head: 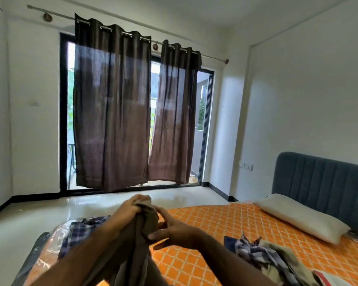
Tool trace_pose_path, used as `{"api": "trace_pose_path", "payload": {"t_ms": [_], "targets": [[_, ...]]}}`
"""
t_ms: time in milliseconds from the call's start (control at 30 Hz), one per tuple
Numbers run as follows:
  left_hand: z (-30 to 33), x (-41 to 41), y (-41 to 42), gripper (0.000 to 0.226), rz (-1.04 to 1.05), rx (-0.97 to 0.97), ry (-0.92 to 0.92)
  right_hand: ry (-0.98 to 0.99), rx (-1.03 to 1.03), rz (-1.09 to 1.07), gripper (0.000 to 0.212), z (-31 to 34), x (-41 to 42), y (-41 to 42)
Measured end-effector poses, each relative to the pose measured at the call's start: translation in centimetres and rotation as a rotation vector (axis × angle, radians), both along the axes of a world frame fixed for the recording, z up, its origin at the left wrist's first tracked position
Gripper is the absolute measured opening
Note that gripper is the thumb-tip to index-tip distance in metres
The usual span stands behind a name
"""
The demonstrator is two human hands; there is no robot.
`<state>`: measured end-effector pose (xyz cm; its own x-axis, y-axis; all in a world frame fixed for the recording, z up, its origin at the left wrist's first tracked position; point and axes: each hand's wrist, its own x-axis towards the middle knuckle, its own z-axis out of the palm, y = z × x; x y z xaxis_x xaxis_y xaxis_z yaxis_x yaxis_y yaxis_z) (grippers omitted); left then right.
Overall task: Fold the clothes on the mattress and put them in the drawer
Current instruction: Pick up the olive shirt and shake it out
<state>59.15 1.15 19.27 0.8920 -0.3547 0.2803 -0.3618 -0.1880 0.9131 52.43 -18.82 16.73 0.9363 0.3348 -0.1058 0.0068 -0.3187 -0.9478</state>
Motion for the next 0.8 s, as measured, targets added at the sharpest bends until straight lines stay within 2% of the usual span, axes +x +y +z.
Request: {"api": "trace_pose_path", "payload": {"t_ms": [100, 200, 333, 367, 433, 533, 600, 633, 733, 800], "targets": [[-1.5, -0.5, -0.6, 0.031, -0.070, 0.034, 0.026, -0.096, 0.015, -0.082, 0.070, -0.6, 0.3, 1.8], [-0.8, 0.0, 0.7, 0.053, -0.001, 0.118, -0.047, -0.161, -0.005, -0.148, 0.056, -0.4, 1.7, 1.8], [0.1, 0.3, 3.5, 0.073, 0.075, 0.189, -0.057, -0.269, -0.143, -0.265, 0.042, 2.0, 2.6, 1.3], [0.6, 0.2, 4.0, 0.072, 0.090, 0.221, -0.089, -0.290, -0.172, -0.275, 0.031, 2.8, 2.4, 0.7], [1.3, 0.3, 5.0, 0.054, 0.157, 0.323, -0.218, -0.274, -0.176, -0.257, 0.014, 3.9, 2.2, -0.5], [2.5, 1.2, 6.1, 0.028, 0.299, 0.345, -0.377, -0.162, 0.058, -0.092, 0.020, 5.2, 1.6, -1.8], [3.6, 2.0, 6.4, 0.027, 0.329, 0.336, -0.381, -0.077, 0.240, -0.017, 0.027, 6.2, 1.2, -1.8], [4.1, 2.4, 6.5, 0.026, 0.326, 0.349, -0.373, -0.067, 0.257, -0.005, 0.030, 6.7, 1.0, -1.6], [4.6, 3.1, 6.3, 0.024, 0.329, 0.406, -0.384, -0.230, 0.032, -0.095, 0.032, 8.1, 0.7, -1.3], [4.8, 2.6, 6.1, 0.017, 0.280, 0.352, -0.323, -0.360, -0.055, -0.175, 0.025, 8.2, 1.2, -1.6]]}}
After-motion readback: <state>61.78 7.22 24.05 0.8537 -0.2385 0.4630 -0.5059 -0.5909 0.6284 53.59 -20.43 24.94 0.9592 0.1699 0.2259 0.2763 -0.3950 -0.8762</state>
